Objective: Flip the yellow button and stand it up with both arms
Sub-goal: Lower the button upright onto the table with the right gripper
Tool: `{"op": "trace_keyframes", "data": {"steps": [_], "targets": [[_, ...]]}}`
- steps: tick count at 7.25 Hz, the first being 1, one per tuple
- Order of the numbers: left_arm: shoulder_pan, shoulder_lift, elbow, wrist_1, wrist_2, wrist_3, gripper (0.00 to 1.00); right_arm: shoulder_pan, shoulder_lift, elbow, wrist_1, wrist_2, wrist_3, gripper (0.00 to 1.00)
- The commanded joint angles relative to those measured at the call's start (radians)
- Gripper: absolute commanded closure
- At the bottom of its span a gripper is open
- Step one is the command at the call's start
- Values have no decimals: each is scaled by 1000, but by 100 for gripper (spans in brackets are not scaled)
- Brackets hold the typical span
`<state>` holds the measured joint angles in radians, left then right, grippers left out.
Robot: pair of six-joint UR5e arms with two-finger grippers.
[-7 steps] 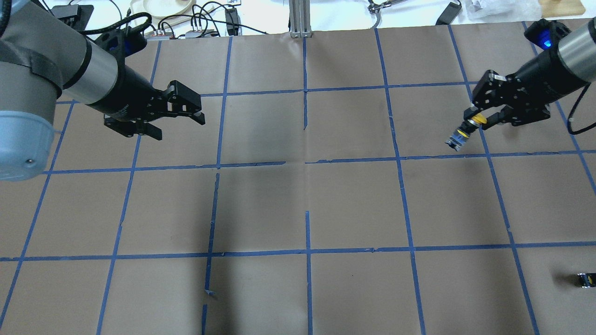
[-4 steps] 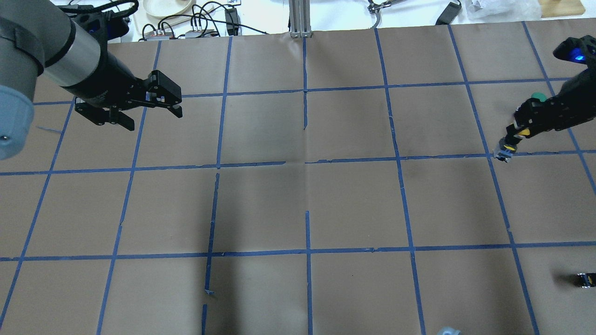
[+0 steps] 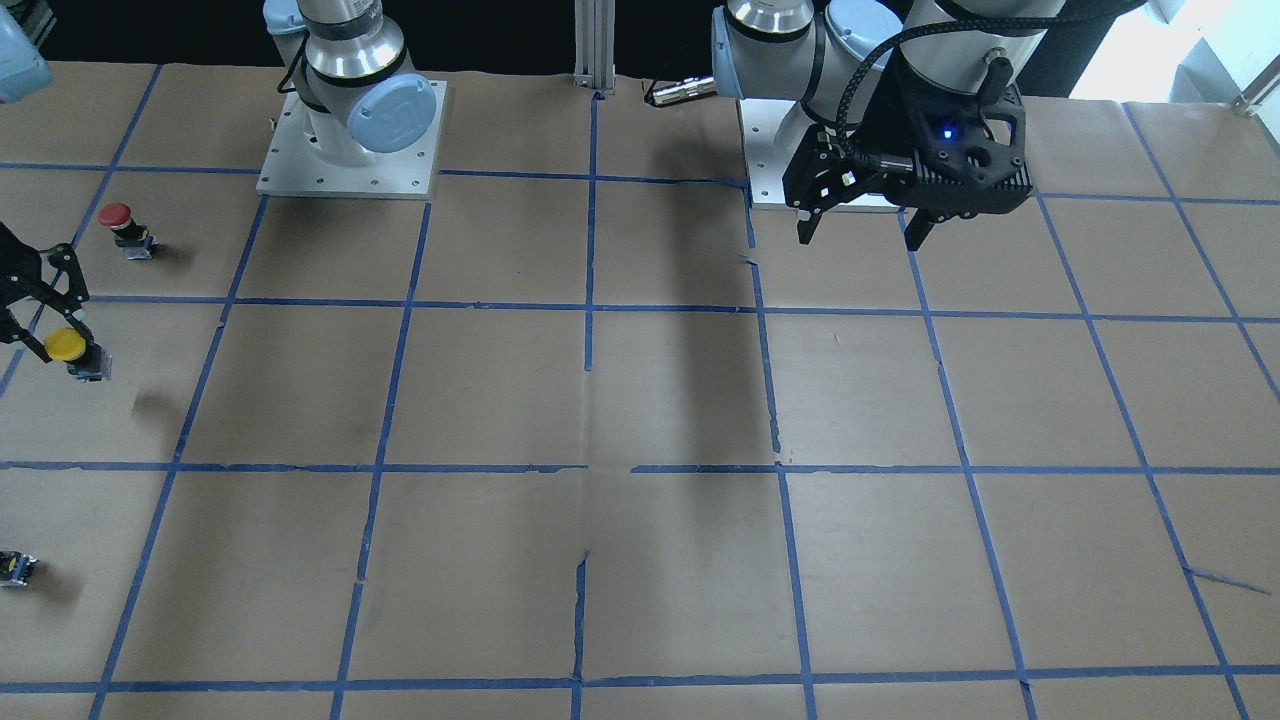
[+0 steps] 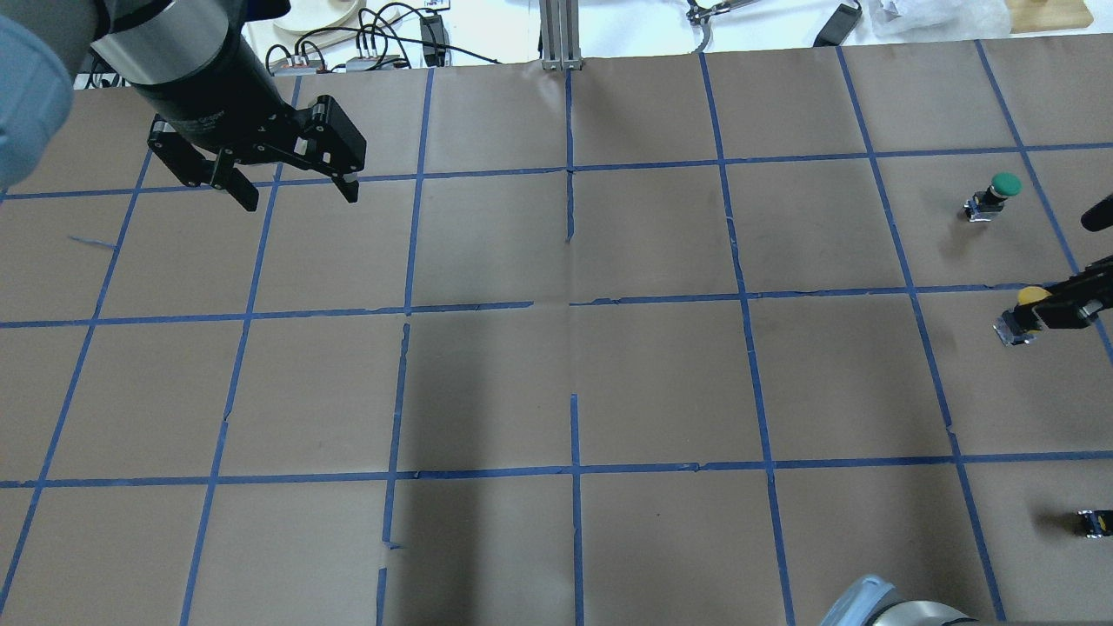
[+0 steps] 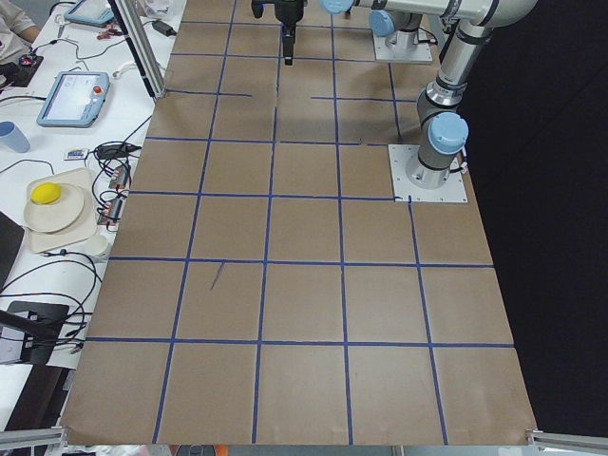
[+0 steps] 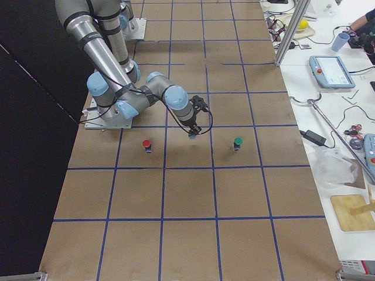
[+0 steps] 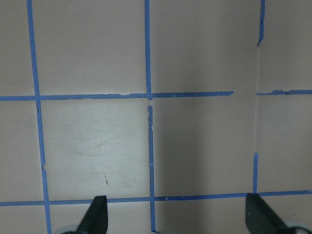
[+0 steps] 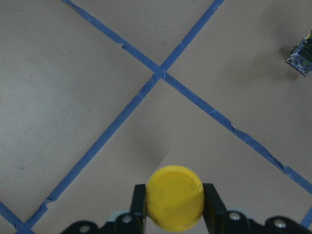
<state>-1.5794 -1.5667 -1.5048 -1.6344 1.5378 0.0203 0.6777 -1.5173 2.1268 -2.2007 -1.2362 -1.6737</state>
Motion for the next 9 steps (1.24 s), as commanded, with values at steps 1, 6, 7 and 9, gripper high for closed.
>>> {"op": "trace_keyframes", "data": {"steps": [1,6,7,9], "targets": [[41,-1,-2,1,4,18,0,-61,38,2,-8,38,-336,85],[36,-1,6,8,18,13,0,-92,83,-46,101,84,-455,89],[36,-4,8,10,18,13,0,-92,83,-68,151,84,-480,89],[36,-7,9,10,18,12,0,-92,129,-77,150,83,-480,88]]}}
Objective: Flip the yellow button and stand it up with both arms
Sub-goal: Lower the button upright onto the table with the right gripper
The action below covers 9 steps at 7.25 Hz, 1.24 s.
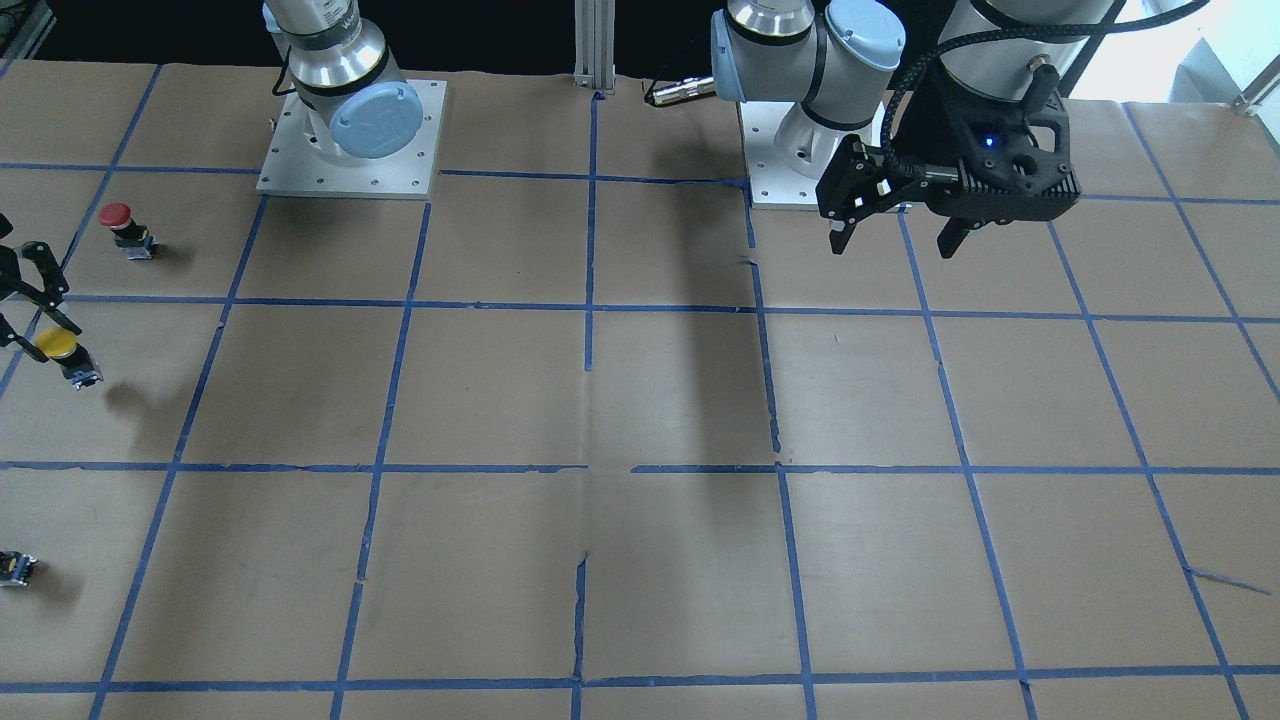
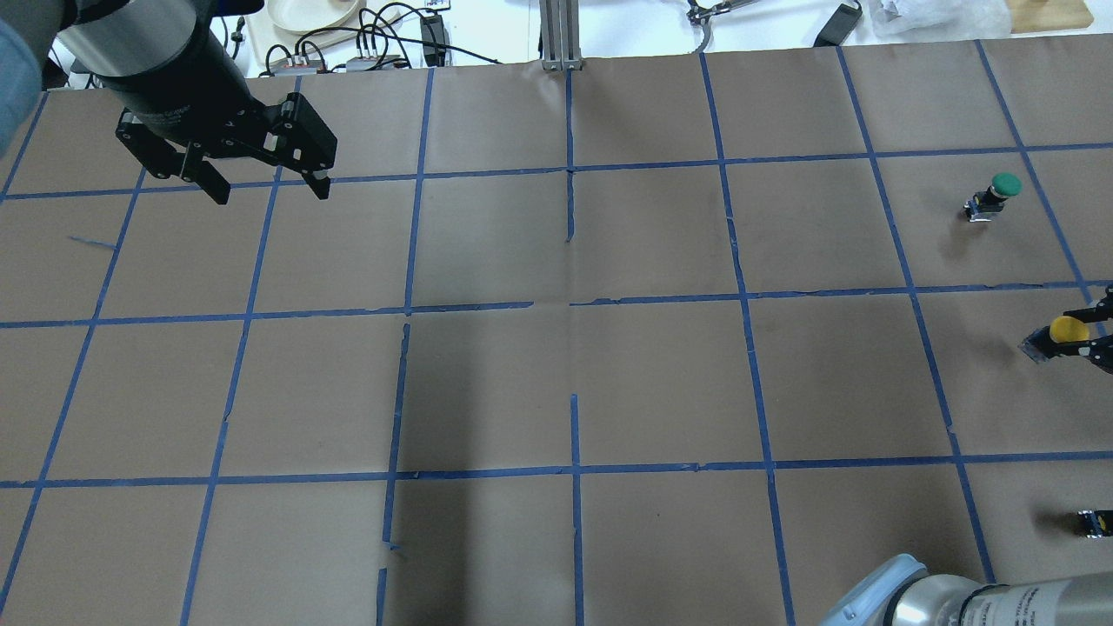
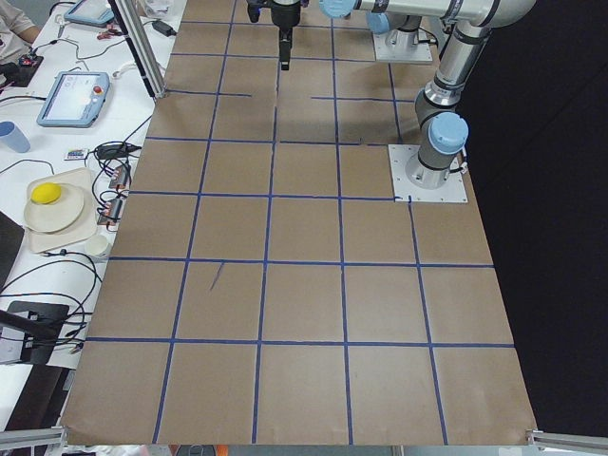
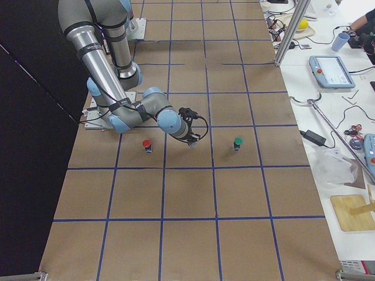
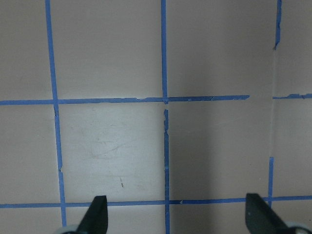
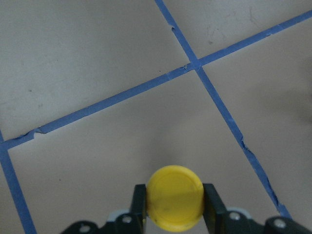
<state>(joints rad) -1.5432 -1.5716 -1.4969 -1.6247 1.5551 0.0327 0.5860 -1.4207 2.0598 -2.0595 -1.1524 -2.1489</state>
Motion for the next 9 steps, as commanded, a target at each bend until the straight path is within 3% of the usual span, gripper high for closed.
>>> {"op": "trace_keyframes", "data": {"steps": [1,2,3,4,5,7,9], "targets": [[0,-5,0,0,0,-4,0,0,69,-32,10,-1,-5,85],[0,-4,0,0,2,-5,0,0,83,-44,13,-3,-5,83],[0,-4,4,0,2,-5,0,0,82,-46,13,-6,-5,59],[0,-5,4,0,2,-5,0,1,75,-43,15,2,10,9],[0,-2,3,-1,3,-7,0,2,75,-43,19,-3,15,2],[0,-4,1,0,2,-7,0,2,66,-50,94,-13,82,1],[0,-4,10,-1,3,-7,0,41,-44,-47,140,-49,345,0]]}}
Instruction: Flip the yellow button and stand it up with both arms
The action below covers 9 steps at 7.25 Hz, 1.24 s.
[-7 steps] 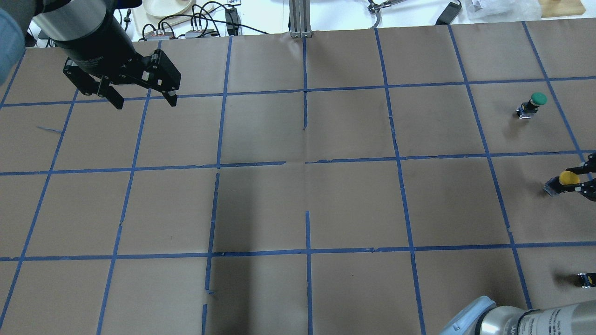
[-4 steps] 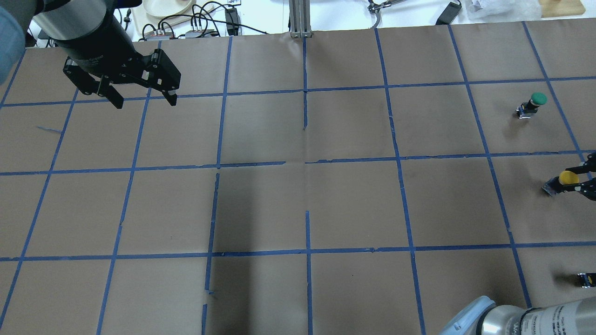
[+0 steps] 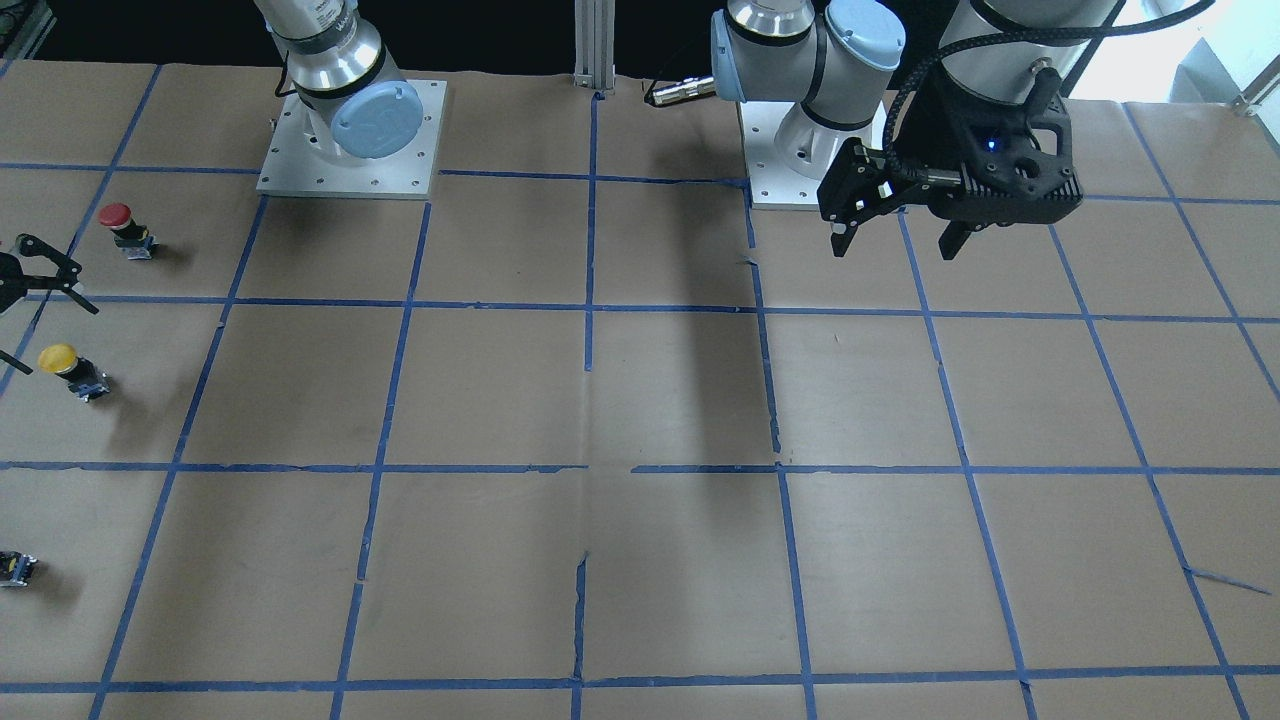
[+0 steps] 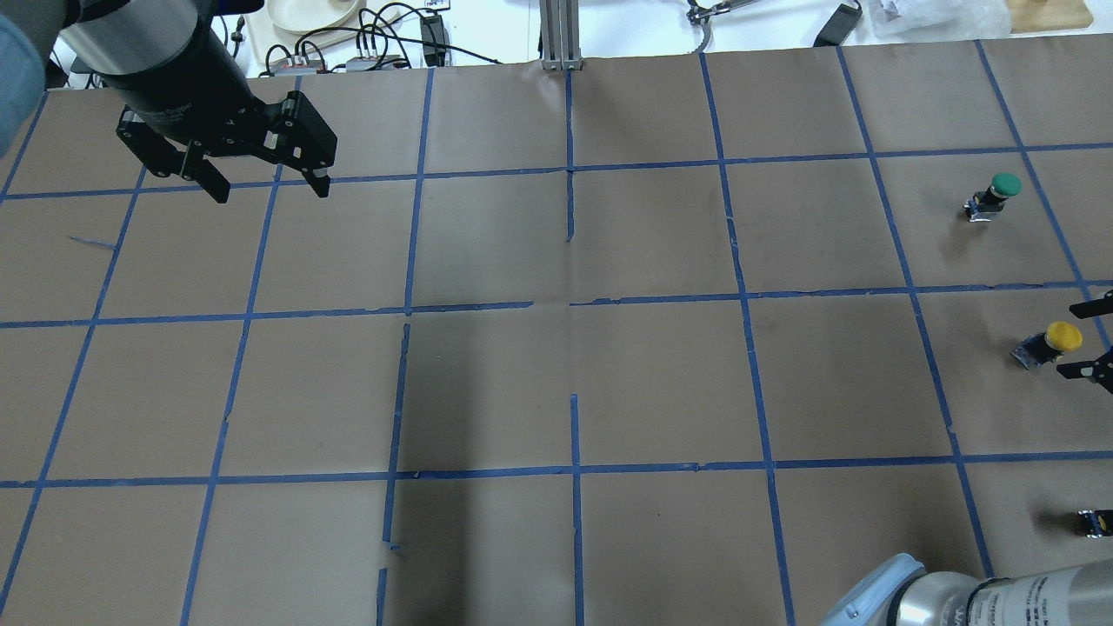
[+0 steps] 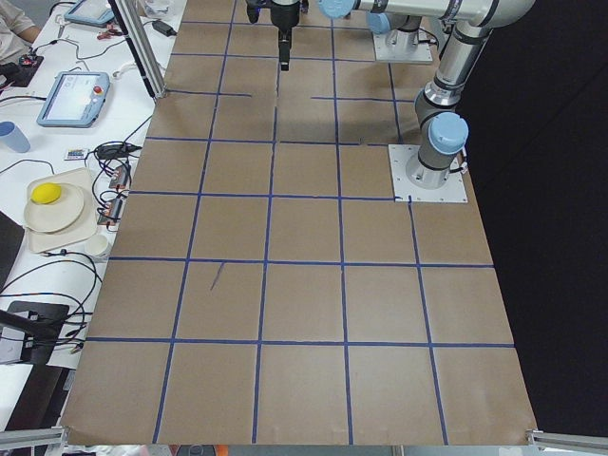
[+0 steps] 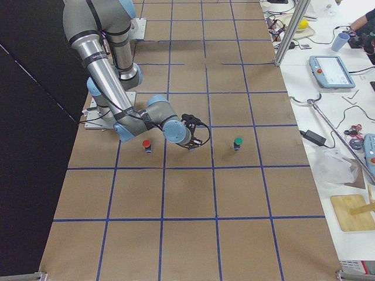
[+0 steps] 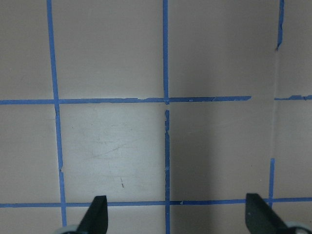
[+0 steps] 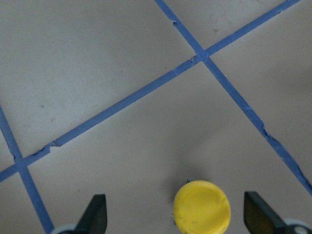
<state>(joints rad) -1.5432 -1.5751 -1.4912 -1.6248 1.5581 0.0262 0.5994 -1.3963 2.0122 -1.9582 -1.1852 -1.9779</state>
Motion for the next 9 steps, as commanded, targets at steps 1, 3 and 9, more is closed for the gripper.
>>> {"op": "trace_keyframes", "data": {"steps": [1,3,9], "targets": [[0,0,5,-1,0,0,0,70,-145,0,70,-60,344,0],[0,1,5,-1,0,0,0,176,-287,-7,100,-143,762,0],[0,9,-11,-1,-1,3,0,602,-317,-237,384,-277,1880,0]]}}
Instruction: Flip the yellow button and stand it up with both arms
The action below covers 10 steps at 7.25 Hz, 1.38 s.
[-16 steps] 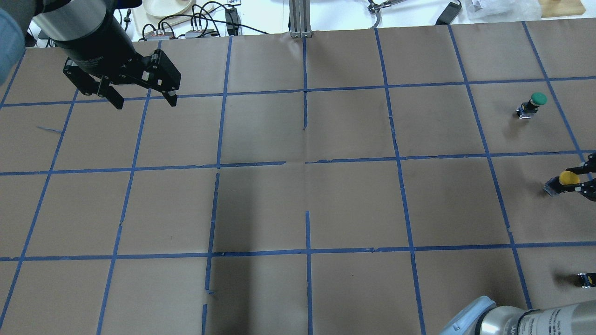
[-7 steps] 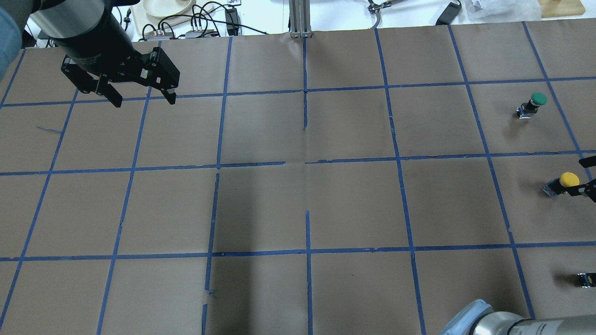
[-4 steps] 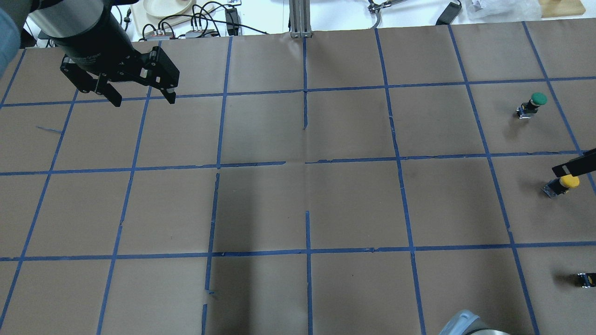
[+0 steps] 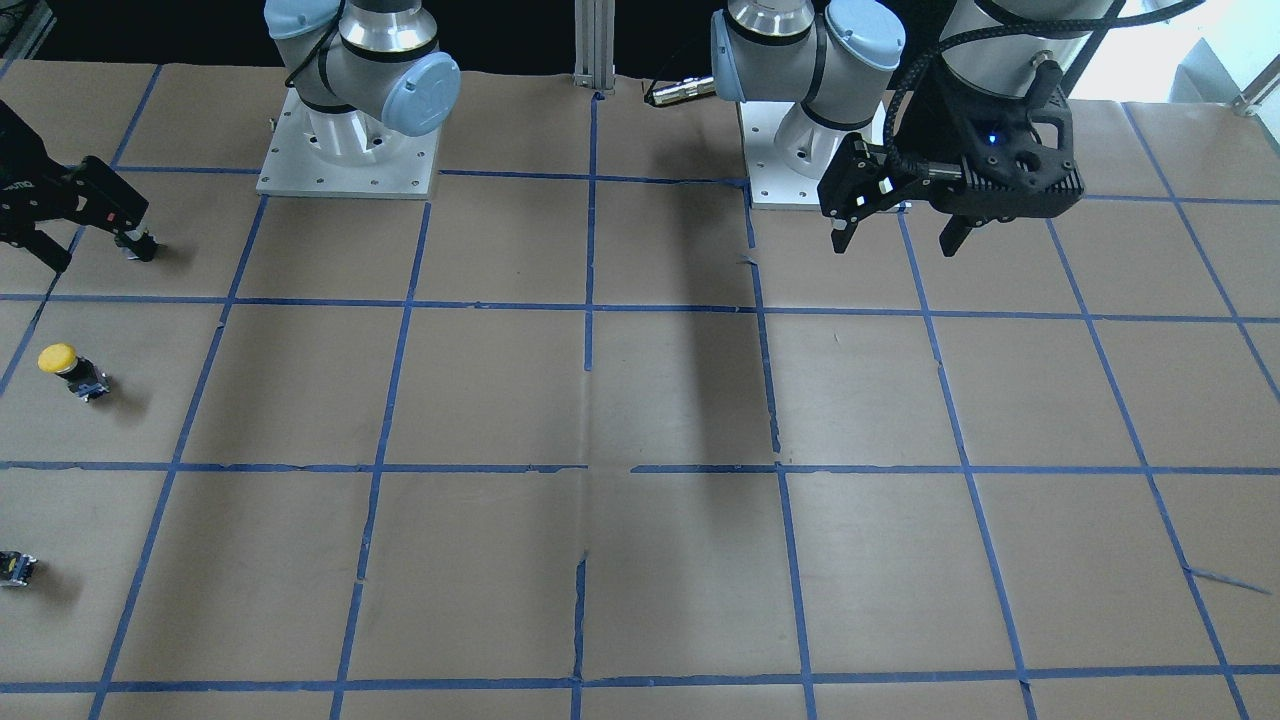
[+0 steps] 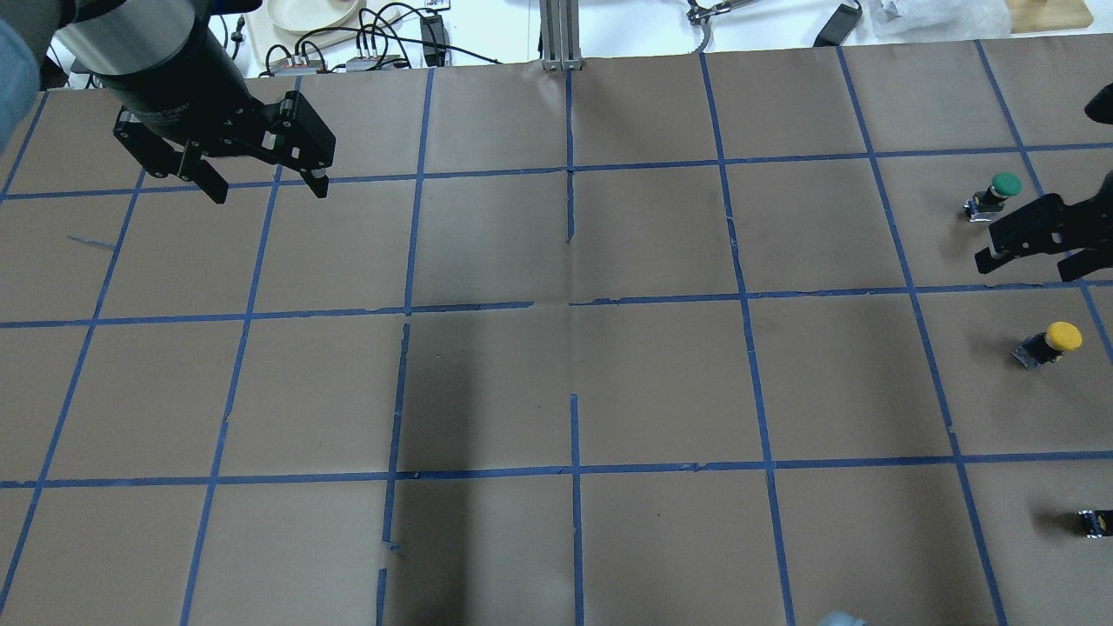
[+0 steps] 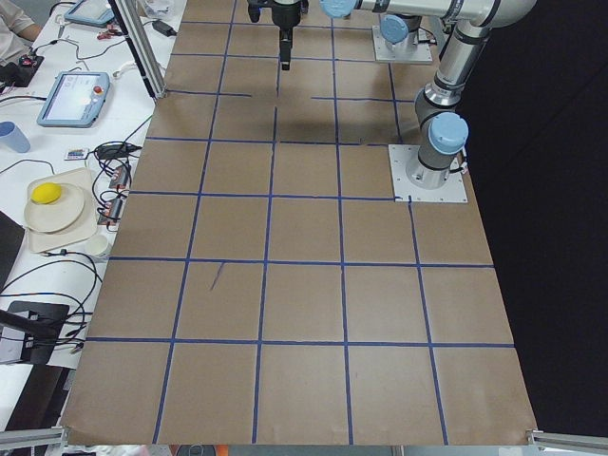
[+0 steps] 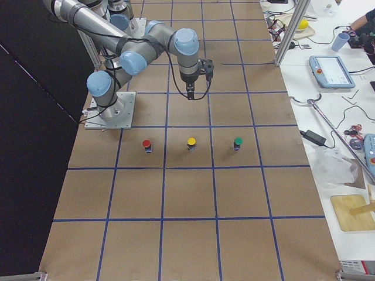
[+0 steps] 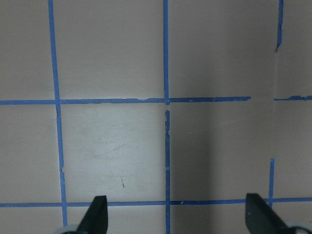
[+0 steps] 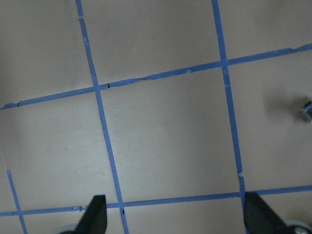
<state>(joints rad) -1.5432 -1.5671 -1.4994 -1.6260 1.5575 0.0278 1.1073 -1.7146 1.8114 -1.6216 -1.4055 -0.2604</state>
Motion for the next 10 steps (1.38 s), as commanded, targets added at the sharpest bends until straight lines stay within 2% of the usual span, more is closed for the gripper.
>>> {"op": "trace_keyframes", "data": {"steps": [1,2,4,6,8,10], "targets": [[0,1,-2,0,-1,1,0,174,9,-76,67,-94,262,0],[0,2,-2,0,-1,1,0,236,15,-101,112,-111,399,0],[0,2,-1,0,-1,3,0,339,9,-103,115,-134,504,0],[0,2,4,0,1,0,0,420,12,-93,97,-171,512,0],[0,2,11,-5,54,3,0,473,1,-96,97,-173,501,0],[-2,5,19,-11,53,3,0,468,-2,-110,98,-170,500,0]]}}
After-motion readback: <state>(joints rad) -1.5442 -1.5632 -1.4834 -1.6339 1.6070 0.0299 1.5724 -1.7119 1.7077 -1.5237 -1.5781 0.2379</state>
